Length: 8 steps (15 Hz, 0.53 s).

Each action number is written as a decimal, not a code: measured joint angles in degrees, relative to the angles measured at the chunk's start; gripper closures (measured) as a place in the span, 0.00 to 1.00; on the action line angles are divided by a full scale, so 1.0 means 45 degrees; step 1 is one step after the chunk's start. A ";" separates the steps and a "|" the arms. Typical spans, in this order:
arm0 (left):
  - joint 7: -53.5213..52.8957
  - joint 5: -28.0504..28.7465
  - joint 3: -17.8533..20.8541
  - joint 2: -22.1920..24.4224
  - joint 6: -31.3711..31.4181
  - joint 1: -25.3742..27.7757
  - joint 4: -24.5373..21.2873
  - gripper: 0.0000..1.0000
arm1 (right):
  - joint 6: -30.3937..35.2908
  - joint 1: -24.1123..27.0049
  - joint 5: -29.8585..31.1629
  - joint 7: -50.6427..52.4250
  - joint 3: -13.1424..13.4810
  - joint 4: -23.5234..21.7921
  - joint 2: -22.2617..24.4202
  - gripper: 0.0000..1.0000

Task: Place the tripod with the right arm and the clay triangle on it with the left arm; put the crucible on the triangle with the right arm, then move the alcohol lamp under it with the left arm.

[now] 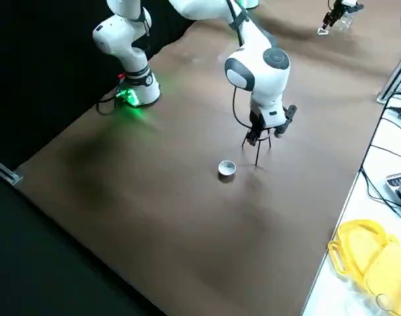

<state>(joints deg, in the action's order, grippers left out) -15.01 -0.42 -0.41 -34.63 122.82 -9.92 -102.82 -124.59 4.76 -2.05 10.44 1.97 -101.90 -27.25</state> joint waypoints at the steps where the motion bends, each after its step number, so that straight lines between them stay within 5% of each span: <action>1: 0.0040 0.0000 0.0000 -0.0067 0.0060 0.0000 0.0000 0.39 | -0.0001 -0.0001 0.0000 0.0002 -0.0005 0.0000 0.0000 0.58; 2: 0.0079 0.0000 -0.0001 -0.0102 0.0086 0.0000 0.0000 0.43 | -0.0004 -0.0002 0.0000 0.0002 -0.0007 0.0000 0.0000 0.66; 8: 0.0141 0.0000 -0.0011 -0.0348 0.0355 -0.0021 0.0000 0.49 | -0.0048 -0.0024 0.0000 0.0003 -0.0030 0.0001 0.0000 0.74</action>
<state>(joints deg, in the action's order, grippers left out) -14.37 -0.42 -0.46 -36.19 124.42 -10.01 -102.82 -124.81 4.65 -2.05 10.45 1.83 -101.90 -27.25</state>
